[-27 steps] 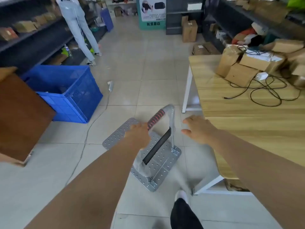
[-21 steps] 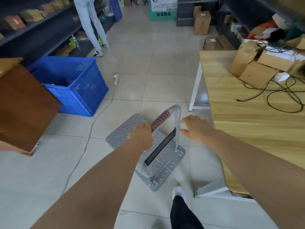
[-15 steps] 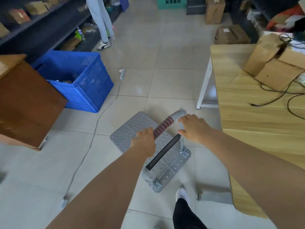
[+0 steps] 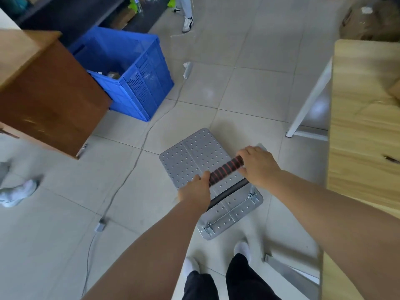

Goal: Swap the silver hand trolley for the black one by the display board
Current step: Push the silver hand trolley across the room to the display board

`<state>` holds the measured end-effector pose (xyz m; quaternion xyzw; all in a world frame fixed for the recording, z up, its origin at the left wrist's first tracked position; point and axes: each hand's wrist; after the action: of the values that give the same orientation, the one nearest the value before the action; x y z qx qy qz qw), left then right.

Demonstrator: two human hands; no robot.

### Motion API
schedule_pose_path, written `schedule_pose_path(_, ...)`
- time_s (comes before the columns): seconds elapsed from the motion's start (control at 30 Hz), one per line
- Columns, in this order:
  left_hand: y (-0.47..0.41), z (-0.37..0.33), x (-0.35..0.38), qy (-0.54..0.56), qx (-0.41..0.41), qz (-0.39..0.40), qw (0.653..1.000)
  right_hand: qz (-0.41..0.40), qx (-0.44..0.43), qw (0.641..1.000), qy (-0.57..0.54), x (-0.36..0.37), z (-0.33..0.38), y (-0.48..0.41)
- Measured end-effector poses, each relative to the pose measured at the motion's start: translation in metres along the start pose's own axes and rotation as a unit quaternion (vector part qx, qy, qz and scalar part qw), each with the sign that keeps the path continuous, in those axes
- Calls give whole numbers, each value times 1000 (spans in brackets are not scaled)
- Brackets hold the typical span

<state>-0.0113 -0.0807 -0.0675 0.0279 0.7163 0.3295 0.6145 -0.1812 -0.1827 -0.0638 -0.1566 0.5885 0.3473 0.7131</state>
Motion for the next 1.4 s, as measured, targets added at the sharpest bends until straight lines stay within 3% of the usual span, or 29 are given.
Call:
schedule_pose_path(0.33,-17,78,-10,-73,10,-15,997,100,-12,994,53,7,55,-33)
schedule_pose_path(0.63,-51,172,-34,-143,102,-37,984,119,76,985,-99,30,134,-60)
schedule_pose_path(0.8,-84,206,-58,-191,123,-38,973,101,127,981,-103,42,175,-79)
schedule_pose_path(1.0,-118,216,-75,-134,80,-29,987,86,169,974,-124,56,193,-96)
schedule_pose_path(1.27,-159,195,-95,-140,78,-30,987,26,171,977,-127,56,167,-129)
schedule_pose_path(1.4,-187,184,-106,-123,117,-17,985,4,164,980,-112,49,146,-144)
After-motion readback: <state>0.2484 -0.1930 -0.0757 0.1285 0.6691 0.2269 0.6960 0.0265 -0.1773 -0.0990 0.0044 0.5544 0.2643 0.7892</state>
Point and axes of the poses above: each hand's wrist, its own y-axis away from the middle knuckle, its own x-axis out of the palm, z = x × y, and after that the axes turned 11 degrees about -x, right-handed
